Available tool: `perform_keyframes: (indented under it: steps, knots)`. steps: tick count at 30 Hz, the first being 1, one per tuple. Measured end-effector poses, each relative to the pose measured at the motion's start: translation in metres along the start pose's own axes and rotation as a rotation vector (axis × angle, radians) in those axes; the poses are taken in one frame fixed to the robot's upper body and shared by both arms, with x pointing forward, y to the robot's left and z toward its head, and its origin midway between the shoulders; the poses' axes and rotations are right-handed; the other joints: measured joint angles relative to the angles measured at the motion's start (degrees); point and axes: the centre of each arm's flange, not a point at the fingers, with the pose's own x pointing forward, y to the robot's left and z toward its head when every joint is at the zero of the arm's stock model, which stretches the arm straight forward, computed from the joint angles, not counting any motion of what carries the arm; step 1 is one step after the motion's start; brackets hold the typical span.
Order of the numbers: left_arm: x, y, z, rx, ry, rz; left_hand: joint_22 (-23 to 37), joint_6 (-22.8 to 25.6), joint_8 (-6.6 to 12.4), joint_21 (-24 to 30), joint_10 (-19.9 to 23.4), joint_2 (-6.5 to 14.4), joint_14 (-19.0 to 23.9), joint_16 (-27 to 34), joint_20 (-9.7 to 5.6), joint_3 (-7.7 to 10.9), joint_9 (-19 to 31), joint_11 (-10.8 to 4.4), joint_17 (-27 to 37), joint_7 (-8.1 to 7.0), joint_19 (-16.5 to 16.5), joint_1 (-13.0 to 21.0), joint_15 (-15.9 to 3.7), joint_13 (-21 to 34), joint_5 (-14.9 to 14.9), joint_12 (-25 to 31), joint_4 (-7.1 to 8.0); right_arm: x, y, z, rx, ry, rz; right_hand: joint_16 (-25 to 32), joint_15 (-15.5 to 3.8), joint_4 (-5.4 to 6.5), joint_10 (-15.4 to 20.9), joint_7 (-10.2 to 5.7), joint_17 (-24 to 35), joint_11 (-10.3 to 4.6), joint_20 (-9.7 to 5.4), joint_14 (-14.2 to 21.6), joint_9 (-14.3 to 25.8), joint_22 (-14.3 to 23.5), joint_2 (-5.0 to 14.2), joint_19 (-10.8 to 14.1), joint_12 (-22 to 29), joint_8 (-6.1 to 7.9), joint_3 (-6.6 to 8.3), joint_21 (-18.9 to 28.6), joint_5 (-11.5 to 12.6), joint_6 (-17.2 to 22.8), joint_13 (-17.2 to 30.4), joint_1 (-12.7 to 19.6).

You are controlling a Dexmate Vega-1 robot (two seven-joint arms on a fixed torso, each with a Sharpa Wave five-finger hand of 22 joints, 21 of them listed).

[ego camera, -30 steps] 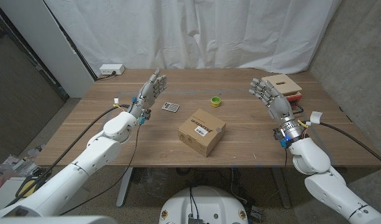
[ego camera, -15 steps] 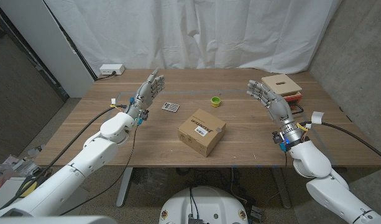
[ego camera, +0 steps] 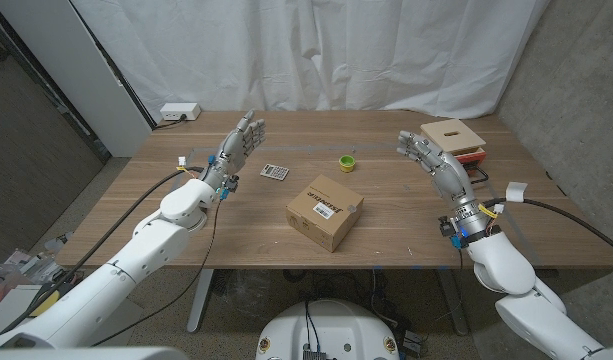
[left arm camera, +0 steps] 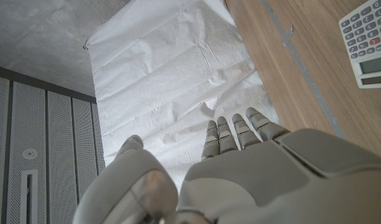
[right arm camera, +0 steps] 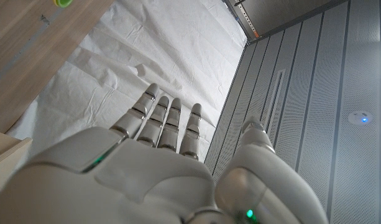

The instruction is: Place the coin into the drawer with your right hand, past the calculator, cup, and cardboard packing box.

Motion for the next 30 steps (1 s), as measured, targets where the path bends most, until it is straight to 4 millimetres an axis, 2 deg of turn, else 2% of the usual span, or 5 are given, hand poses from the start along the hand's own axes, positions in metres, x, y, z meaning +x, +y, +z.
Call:
perform_keyframes:
  steps: [4, 10, 15, 22, 30]
  knots:
    - [0.0, -0.001, 0.0, 0.001, 0.002, -0.002, 0.0, 0.1, 0.0, 0.0, 0.0, 0.0, 0.0, 0.0, 0.0, 0.0, 0.0, 0.0, 0.0, 0.09, 0.0, 0.0, 0.0, 0.0, 0.0, 0.0, 0.0, -0.002, 0.002, 0.003, -0.026, -0.015, 0.001, 0.0, -0.17, -0.23, -0.2, -0.81, 0.0, -0.44, -0.01, 0.8, 0.0, 0.0, -0.3, 0.4, -0.1, 0.0, 0.23, -0.3, 0.0, 0.8, 0.0, 1.0]
    - [-0.003, -0.004, -0.001, 0.002, 0.007, -0.01, 0.0, 0.1, 0.0, 0.0, 0.0, 0.3, 0.0, 0.0, 0.0, 0.0, 0.0, 0.0, 0.0, 0.09, 0.0, 0.3, 0.0, 0.0, 0.0, 0.0, 0.0, -0.005, 0.004, 0.007, -0.081, -0.041, 0.01, -0.4, -0.37, -0.38, 0.2, -3.14, 0.0, -0.81, 0.08, 1.0, 0.0, 0.0, -1.38, 0.7, -0.1, 0.0, 0.38, -0.8, 0.0, 2.5, 0.1, 2.7]
    - [-0.006, -0.005, -0.001, -0.001, 0.011, -0.01, 0.0, 0.1, -0.25, 0.0, 0.0, 0.3, 0.0, 0.0, 0.0, 0.0, 0.0, 0.0, 0.0, 0.09, 0.0, 0.3, 0.0, 0.0, 0.0, -0.3, 0.0, -0.008, 0.006, 0.009, -0.12, -0.054, 0.011, -0.9, -0.77, -0.62, 0.4, -4.62, 0.0, -1.63, 0.08, 0.6, 0.0, 0.0, -2.64, 0.7, -0.1, 0.66, 0.63, -1.4, 0.4, 4.0, 0.2, 4.6]
    - [-0.01, -0.001, 0.001, 0.0, 0.011, -0.001, 0.0, 0.1, -0.25, -0.2, 0.0, 0.3, 0.0, 0.0, 0.0, -0.12, 0.0, 0.0, 0.0, 0.08, 0.0, 0.3, 0.0, 0.0, 0.0, -0.4, -0.12, -0.013, 0.009, 0.012, -0.198, -0.077, 0.005, -0.9, -0.8, -0.86, 0.0, -5.38, 0.0, -2.03, 0.08, 0.1, 0.0, -0.1, -4.55, 0.7, -0.1, 0.7, 0.88, -2.0, 1.1, 5.2, 0.2, 6.5]
    - [-0.013, 0.001, 0.003, 0.001, 0.011, 0.001, 0.0, 0.1, -0.25, -0.3, 0.0, 0.3, 0.0, -0.2, 0.0, -0.2, 0.0, 0.0, 0.0, 0.08, 0.0, 0.3, 0.0, 0.0, 0.0, -0.4, -0.2, -0.017, 0.012, 0.019, -0.296, -0.107, 0.001, -0.9, -0.66, -1.16, -0.3, -5.86, 0.0, -2.34, 0.08, -0.3, 0.0, -0.1, -6.36, 0.7, -0.4, 0.7, 1.18, -2.9, 2.7, 5.0, 0.2, 10.8]
